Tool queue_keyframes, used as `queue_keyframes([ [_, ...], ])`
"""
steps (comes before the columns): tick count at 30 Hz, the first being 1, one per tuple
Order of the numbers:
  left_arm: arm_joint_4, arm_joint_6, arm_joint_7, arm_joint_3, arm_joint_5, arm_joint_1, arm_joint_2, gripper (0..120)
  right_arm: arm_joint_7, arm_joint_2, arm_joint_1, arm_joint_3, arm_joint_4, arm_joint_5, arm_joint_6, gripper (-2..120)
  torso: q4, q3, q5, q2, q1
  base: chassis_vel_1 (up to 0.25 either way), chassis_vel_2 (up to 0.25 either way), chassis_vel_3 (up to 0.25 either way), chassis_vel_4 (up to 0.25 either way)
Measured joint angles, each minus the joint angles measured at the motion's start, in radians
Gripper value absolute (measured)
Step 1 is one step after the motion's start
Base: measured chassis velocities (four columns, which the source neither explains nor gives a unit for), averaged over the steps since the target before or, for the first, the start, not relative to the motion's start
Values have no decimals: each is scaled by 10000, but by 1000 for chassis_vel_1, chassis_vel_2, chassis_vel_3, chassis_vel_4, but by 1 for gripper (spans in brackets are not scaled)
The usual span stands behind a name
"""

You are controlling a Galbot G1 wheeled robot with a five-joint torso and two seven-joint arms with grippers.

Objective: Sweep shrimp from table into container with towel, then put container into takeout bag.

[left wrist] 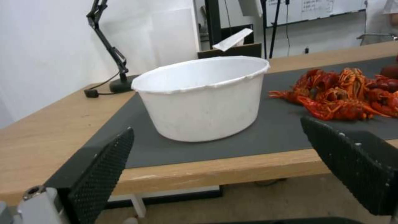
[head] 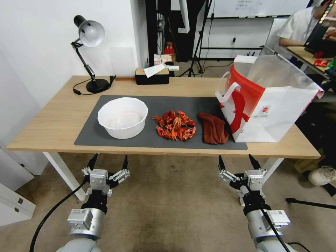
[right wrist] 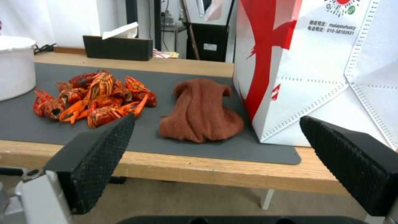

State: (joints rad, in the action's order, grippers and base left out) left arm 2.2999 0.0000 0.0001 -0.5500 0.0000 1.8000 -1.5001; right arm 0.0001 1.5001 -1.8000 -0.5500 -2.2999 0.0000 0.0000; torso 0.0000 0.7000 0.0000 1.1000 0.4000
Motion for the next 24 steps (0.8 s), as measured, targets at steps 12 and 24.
queue_keyframes([
  [12, 0, 0, 0, 0, 0, 0, 0, 100, 0, 0, 0, 0, 0, 0, 0, 100, 0, 0, 0, 0, -1, 0, 0, 0, 0],
  [24, 0, 0, 0, 0, 0, 0, 0, 100, 0, 0, 0, 0, 0, 0, 0, 100, 0, 0, 0, 0, 0, 0, 0, 0, 0],
])
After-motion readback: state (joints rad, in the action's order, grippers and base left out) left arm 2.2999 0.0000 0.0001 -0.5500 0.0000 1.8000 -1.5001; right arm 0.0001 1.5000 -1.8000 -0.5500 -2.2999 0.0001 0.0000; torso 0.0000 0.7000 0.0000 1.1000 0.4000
